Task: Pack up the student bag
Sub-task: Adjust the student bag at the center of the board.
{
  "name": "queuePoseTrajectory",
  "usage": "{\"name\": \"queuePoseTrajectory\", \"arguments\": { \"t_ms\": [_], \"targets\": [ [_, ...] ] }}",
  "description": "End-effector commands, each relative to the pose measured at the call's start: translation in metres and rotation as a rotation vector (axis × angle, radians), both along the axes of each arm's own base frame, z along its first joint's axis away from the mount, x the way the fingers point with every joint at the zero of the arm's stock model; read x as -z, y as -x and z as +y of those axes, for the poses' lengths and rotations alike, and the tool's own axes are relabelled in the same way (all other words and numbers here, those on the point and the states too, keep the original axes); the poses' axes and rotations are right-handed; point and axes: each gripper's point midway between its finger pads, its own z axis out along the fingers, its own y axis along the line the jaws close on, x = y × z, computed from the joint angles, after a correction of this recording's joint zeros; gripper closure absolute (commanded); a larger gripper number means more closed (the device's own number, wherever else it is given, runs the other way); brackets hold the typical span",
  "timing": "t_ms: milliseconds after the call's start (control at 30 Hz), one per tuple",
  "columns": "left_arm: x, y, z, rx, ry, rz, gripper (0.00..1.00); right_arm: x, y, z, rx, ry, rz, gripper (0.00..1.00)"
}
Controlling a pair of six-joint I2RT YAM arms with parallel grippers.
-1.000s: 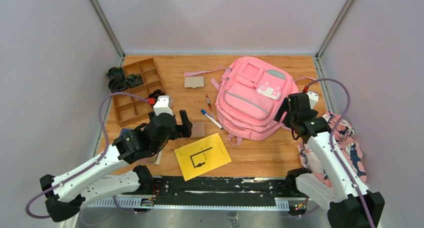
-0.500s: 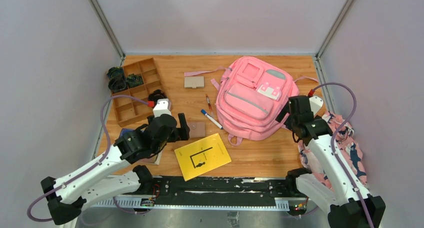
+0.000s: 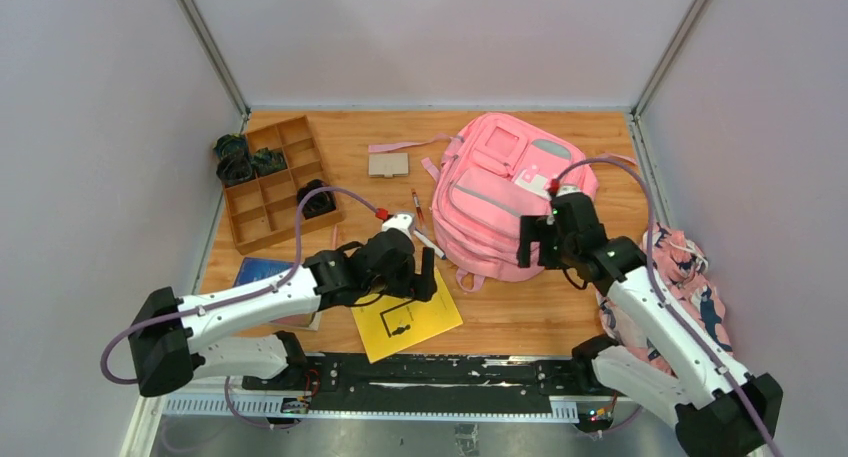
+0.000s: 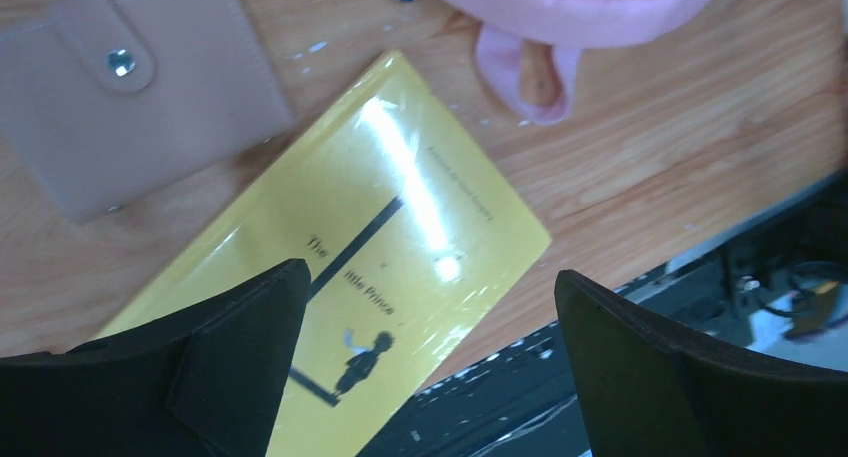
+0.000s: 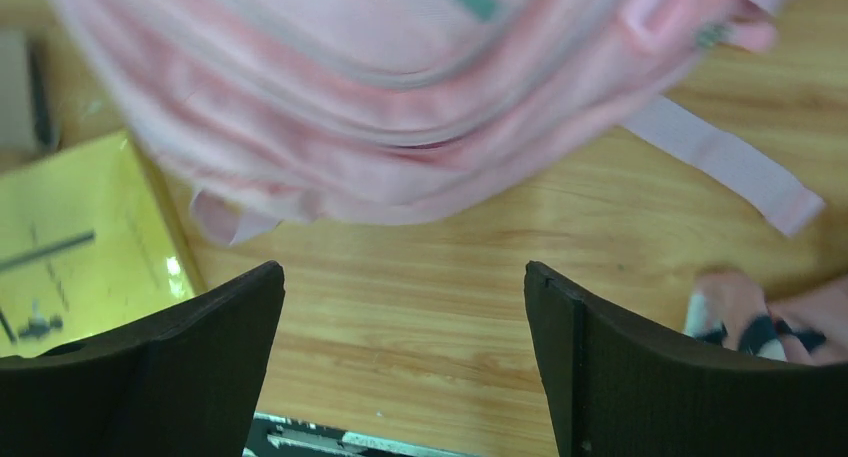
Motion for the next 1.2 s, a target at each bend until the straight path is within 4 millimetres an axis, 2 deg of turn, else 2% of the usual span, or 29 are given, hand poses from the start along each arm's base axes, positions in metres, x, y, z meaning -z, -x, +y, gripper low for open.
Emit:
{"name": "queuePoseTrajectory", "arguments": {
  "t_ms": [0,100,167,300,433,500,600,633,667,700,733,833,967,1067,1167],
  "targets": [
    [-0.037,-0.017,-0.034,-0.053,0.262,-0.047,0.00,-0.021,0.005,0.068,-0.381,0.056,-0.091,0.07],
    [-0.038,-0.028,-0.017,-0.122,0.276,-0.038,0.00,-0.016,0.007,0.098,-0.514,0.140,-0.074,0.10],
    [-0.040,-0.034,0.004,-0.202,0.255,-0.051,0.00,-0.011,-0.001,0.108,-0.542,0.183,-0.064,0.10],
    [-0.039,-0.038,0.037,-0.320,0.285,-0.065,0.03,0.001,-0.027,0.115,-0.519,0.270,-0.060,0.13],
    [-0.032,-0.031,0.051,-0.359,0.326,-0.044,0.07,0.024,-0.042,0.119,-0.525,0.335,0.009,0.18],
    [-0.028,-0.027,0.055,-0.366,0.315,-0.035,0.07,0.034,-0.049,0.115,-0.494,0.362,0.032,0.30],
    [-0.022,-0.024,0.058,-0.356,0.283,-0.027,0.07,0.035,-0.054,0.115,-0.475,0.365,0.029,0.51],
    [-0.021,-0.024,0.057,-0.351,0.281,-0.023,0.07,0.035,-0.054,0.116,-0.477,0.357,0.028,0.61],
    [-0.020,-0.024,0.055,-0.342,0.279,-0.019,0.07,0.034,-0.054,0.118,-0.481,0.352,0.027,0.76],
    [-0.020,-0.024,0.052,-0.330,0.282,-0.016,0.07,0.031,-0.055,0.118,-0.478,0.350,0.025,0.94],
    [-0.019,-0.025,0.048,-0.317,0.286,-0.010,0.07,0.027,-0.056,0.116,-0.469,0.353,0.023,1.00],
    [-0.016,-0.028,0.036,-0.279,0.275,0.010,0.09,0.003,-0.058,0.111,-0.437,0.346,-0.018,1.00],
    [-0.021,-0.041,0.026,-0.263,0.188,-0.014,0.10,-0.042,-0.058,0.106,-0.437,0.309,-0.102,1.00],
    [-0.034,-0.057,0.006,-0.243,0.218,-0.038,0.11,-0.073,-0.057,0.104,-0.427,0.269,-0.168,1.00],
    [-0.048,-0.070,-0.019,-0.216,0.289,-0.053,0.11,-0.090,-0.053,0.109,-0.452,0.202,-0.195,1.00]
  ]
}}
